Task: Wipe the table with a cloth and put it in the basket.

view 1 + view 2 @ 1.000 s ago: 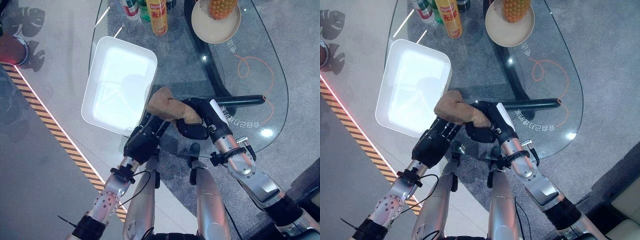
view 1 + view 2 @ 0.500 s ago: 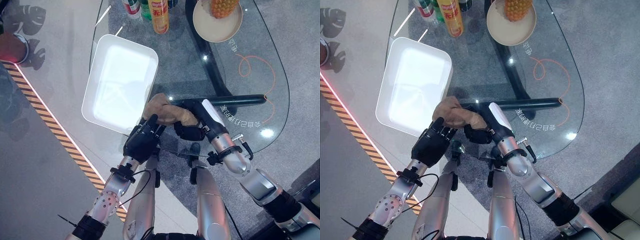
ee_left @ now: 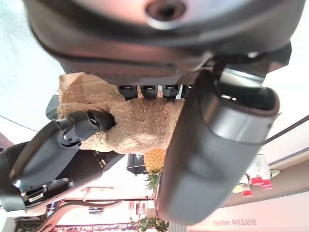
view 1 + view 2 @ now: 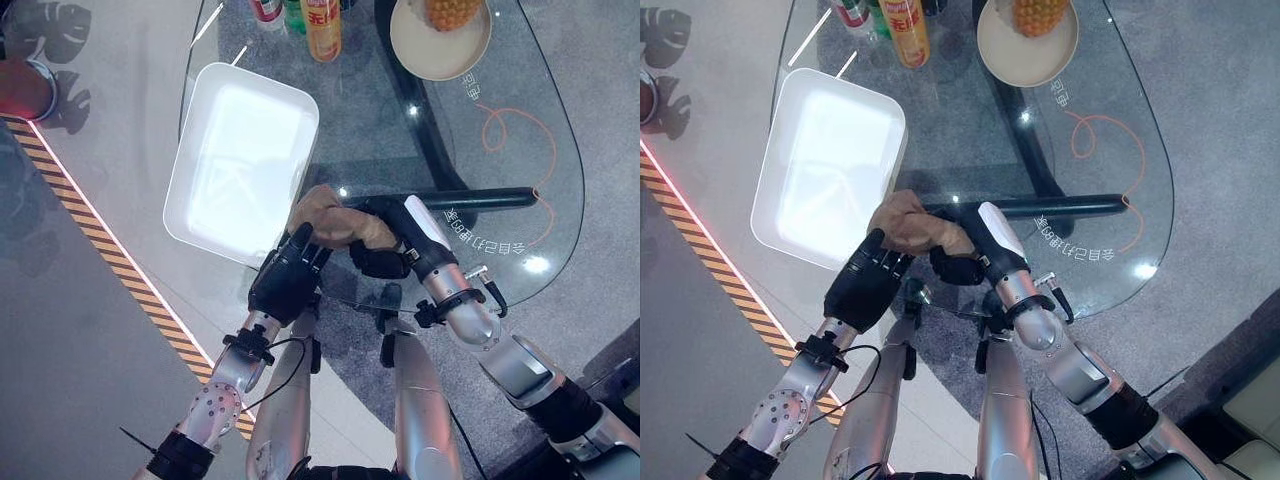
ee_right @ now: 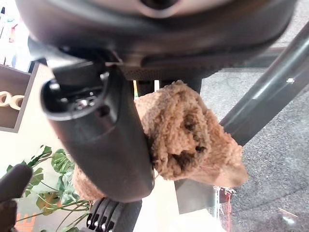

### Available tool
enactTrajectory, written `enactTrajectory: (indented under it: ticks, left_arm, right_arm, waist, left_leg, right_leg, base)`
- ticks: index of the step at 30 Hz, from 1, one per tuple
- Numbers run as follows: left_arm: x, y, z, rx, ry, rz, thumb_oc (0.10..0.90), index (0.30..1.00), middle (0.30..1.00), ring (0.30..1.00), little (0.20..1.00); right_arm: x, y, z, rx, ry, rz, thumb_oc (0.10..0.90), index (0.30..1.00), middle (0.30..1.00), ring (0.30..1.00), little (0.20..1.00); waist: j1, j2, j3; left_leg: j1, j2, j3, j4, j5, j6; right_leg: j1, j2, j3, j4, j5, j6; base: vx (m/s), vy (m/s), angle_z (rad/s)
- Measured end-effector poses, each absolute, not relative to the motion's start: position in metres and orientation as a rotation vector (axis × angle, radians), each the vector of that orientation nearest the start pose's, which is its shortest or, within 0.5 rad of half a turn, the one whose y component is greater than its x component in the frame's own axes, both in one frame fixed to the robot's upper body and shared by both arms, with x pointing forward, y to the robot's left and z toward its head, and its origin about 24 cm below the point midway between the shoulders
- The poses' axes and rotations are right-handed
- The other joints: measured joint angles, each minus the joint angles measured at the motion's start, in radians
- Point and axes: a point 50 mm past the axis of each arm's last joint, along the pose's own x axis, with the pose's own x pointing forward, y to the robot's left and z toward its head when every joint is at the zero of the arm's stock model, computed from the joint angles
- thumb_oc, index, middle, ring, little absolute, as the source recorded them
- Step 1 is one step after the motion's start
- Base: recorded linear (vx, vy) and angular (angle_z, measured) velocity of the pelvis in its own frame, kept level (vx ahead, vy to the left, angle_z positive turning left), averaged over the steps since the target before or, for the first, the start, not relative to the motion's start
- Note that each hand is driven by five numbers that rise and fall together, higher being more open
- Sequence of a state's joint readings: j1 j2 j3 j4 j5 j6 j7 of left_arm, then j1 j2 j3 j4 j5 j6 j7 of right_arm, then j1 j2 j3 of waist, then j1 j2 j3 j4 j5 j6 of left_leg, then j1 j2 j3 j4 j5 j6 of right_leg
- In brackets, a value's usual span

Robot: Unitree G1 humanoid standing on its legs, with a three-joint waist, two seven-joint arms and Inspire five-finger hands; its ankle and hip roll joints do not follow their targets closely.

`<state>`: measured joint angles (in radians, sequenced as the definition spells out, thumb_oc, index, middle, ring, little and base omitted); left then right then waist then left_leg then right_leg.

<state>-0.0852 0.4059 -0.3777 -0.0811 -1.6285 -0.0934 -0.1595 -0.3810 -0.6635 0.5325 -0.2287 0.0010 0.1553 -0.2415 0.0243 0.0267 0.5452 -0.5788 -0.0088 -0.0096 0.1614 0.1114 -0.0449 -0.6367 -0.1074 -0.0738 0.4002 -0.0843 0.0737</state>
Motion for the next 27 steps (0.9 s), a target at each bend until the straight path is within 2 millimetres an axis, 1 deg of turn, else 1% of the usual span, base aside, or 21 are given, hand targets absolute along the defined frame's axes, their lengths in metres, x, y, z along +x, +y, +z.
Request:
enactTrajectory:
  ticks: [8, 9, 10, 11, 12, 13, 16, 21, 27]
  left_arm:
    - [0.255, 0.132, 0.069, -1.215, 0.119, -0.375, 0.8, 0.9, 0.9, 0.9, 0.9]
    - [0.255, 0.132, 0.069, -1.208, 0.127, -0.369, 0.657, 0.778, 0.778, 0.778, 0.757]
    - [0.256, 0.132, 0.069, -1.202, 0.131, -0.365, 0.435, 0.587, 0.587, 0.587, 0.535]
    - [0.256, 0.132, 0.069, -1.199, 0.133, -0.361, 0.385, 0.545, 0.545, 0.545, 0.485]
    - [0.256, 0.133, 0.068, -1.193, 0.14, -0.348, 0.353, 0.516, 0.516, 0.516, 0.453]
    - [0.256, 0.133, 0.068, -1.189, 0.143, -0.341, 0.105, 0.305, 0.305, 0.305, 0.205]
    - [0.256, 0.134, 0.066, -1.185, 0.157, -0.316, 0.1, 0.3, 0.3, 0.3, 0.2]
    - [0.259, 0.142, 0.067, -1.184, 0.142, -0.271, 0.1, 0.3, 0.3, 0.3, 0.2]
    - [0.26, 0.142, 0.068, -1.19, 0.128, -0.264, 0.1, 0.3, 0.3, 0.3, 0.2]
  right_arm:
    - [0.281, -0.124, 0.133, -0.699, -0.326, 0.312, 0.1, 0.3, 0.3, 0.3, 0.2]
    - [0.281, -0.123, 0.133, -0.7, -0.323, 0.319, 0.1, 0.3, 0.3, 0.3, 0.2]
    - [0.28, -0.123, 0.133, -0.701, -0.322, 0.323, 0.1, 0.3, 0.3, 0.3, 0.2]
    - [0.28, -0.123, 0.133, -0.701, -0.321, 0.324, 0.1, 0.3, 0.3, 0.3, 0.2]
    - [0.28, -0.123, 0.133, -0.701, -0.321, 0.326, 0.1, 0.3, 0.3, 0.3, 0.2]
    - [0.28, -0.123, 0.133, -0.701, -0.322, 0.326, 0.1, 0.3, 0.3, 0.3, 0.2]
    - [0.28, -0.121, 0.135, -0.7, -0.331, 0.336, 0.1, 0.3, 0.3, 0.3, 0.2]
    - [0.274, -0.106, 0.138, -0.69, -0.37, 0.405, 0.1, 0.3, 0.3, 0.3, 0.2]
    - [0.272, -0.103, 0.14, -0.681, -0.381, 0.415, 0.1, 0.3, 0.3, 0.3, 0.2]
  waist:
    - [0.001, 0.0, 0.0]
    - [0.001, 0.0, 0.0]
    - [0.001, 0.0, 0.0]
    - [0.001, 0.0, 0.0]
    - [0.001, 0.0, 0.0]
    - [0.001, 0.0, 0.0]
    - [0.001, 0.0, 0.0]
    - [0.002, 0.0, 0.0]
    - [0.001, 0.0, 0.0]
  left_leg:
    - [-0.001, 0.0, -0.001, 0.001, 0.0, 0.0]
    - [-0.001, -0.001, -0.002, 0.001, 0.0, 0.0]
    - [-0.001, -0.001, -0.002, 0.001, 0.0, 0.0]
    - [-0.001, -0.001, -0.002, 0.001, 0.0, 0.0]
    - [-0.001, -0.001, -0.002, 0.001, 0.0, 0.0]
    - [-0.001, -0.001, -0.003, 0.001, 0.0, 0.0]
    - [-0.002, -0.004, -0.003, 0.002, 0.0, 0.0]
    - [-0.006, -0.004, -0.003, 0.002, 0.001, -0.001]
    - [-0.009, -0.007, -0.006, 0.008, 0.001, -0.001]
  right_leg:
    - [0.0, 0.0, -0.001, 0.001, -0.001, 0.0]
    - [0.0, 0.0, -0.001, 0.001, -0.001, 0.0]
    - [0.0, -0.001, -0.002, 0.002, -0.001, 0.0]
    - [0.0, -0.001, -0.002, 0.002, -0.002, 0.0]
    - [0.0, -0.001, -0.002, 0.003, -0.002, 0.001]
    - [0.0, -0.002, -0.002, 0.003, -0.003, 0.001]
    - [-0.006, -0.004, -0.002, 0.012, -0.008, 0.001]
    - [-0.014, -0.006, -0.002, 0.021, -0.011, 0.0]
    - [-0.015, -0.009, -0.003, 0.025, -0.012, 0.001]
  base:
    - [0.0, 0.0, 0.0]
    - [0.0, 0.0, 0.0]
    - [0.0, 0.0, 0.0]
    - [0.0, 0.0, 0.0]
    - [0.0, 0.0, 0.0]
    - [0.0, 0.0, 0.0]
    - [0.0, 0.0, 0.0]
    - [0.0, 0.0, 0.0]
    - [0.0, 0.0, 0.0]
